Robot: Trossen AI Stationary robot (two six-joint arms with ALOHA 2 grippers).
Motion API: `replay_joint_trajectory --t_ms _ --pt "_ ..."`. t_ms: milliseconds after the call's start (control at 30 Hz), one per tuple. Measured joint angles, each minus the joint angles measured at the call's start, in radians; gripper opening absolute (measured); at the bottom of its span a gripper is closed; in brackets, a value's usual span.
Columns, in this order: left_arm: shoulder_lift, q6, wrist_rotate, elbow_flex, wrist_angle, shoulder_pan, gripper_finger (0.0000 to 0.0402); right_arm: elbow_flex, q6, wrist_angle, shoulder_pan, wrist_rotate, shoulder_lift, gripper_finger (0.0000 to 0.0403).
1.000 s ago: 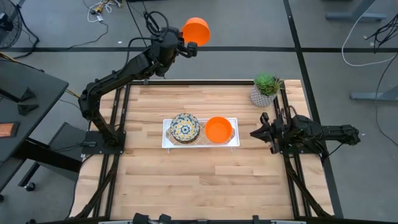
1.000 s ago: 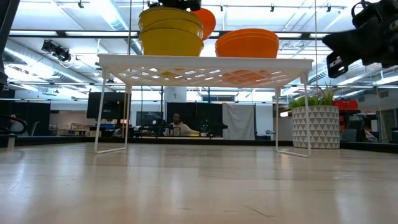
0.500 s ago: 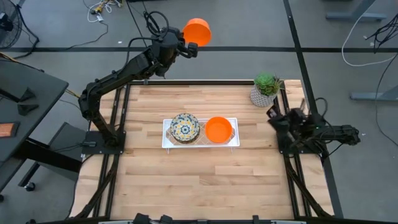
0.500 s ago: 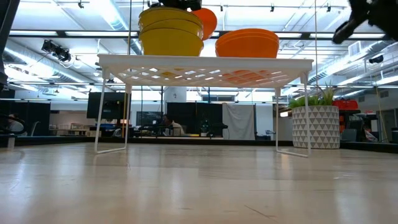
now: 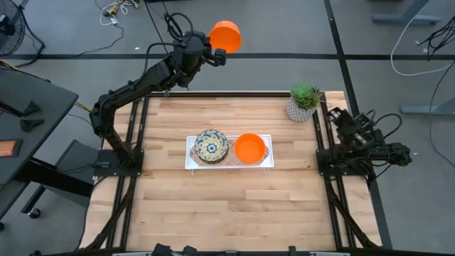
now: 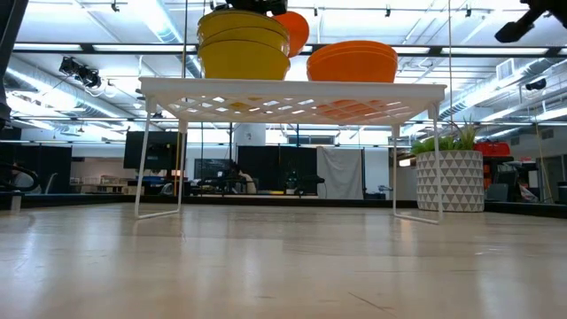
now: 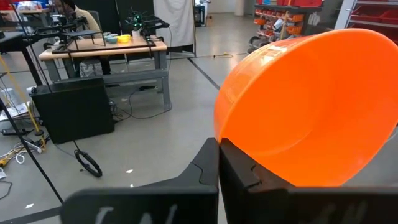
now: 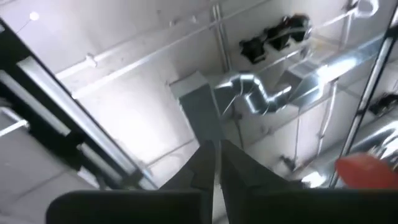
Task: Pick & Place Mini bowls
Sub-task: Stack the orange bowl on the orange bowl on the shelf
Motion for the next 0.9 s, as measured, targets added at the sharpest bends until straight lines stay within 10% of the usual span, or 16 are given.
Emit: replay_joint_trajectory --t_ms 333,900 --pt "0.000 0.020 0.018 0.000 0.001 0.000 0.0000 0.167 -0.120 -0.034 0.000 0.191 0.046 0.0027" --pt "0.000 0.023 0.018 0.000 0.004 0.000 0.0000 0.711 -0.204 -0.438 0.000 0.216 0.400 0.0027"
